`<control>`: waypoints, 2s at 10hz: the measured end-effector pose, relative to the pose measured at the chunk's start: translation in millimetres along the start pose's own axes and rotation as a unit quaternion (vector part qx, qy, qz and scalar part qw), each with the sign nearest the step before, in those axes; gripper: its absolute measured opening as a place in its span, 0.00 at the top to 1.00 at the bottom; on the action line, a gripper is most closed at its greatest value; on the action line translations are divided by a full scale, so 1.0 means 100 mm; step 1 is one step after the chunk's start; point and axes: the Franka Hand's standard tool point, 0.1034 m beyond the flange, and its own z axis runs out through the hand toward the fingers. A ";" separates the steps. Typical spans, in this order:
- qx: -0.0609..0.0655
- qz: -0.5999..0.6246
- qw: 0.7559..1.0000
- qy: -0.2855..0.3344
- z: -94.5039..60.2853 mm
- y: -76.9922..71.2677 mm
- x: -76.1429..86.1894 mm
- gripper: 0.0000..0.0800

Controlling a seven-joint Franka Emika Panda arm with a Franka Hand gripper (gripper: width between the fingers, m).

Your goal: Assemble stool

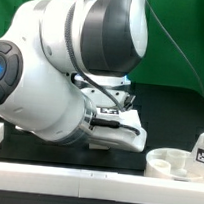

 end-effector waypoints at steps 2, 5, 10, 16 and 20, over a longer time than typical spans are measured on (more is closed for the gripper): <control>0.002 -0.006 1.000 0.004 -0.05 0.01 0.01 0.59; -0.001 -0.030 0.999 0.017 -0.35 -0.21 -0.08 0.59; -0.005 -0.022 0.998 0.052 -0.61 -0.63 -0.30 0.59; 0.020 -0.028 0.981 0.191 -0.93 -0.81 -0.38 0.59; 0.032 -0.031 0.940 0.339 -1.14 -0.93 -0.30 0.59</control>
Offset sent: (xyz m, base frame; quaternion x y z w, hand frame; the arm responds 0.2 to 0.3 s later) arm 0.0314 0.0020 0.0295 -0.0212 0.0107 -0.0607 0.9979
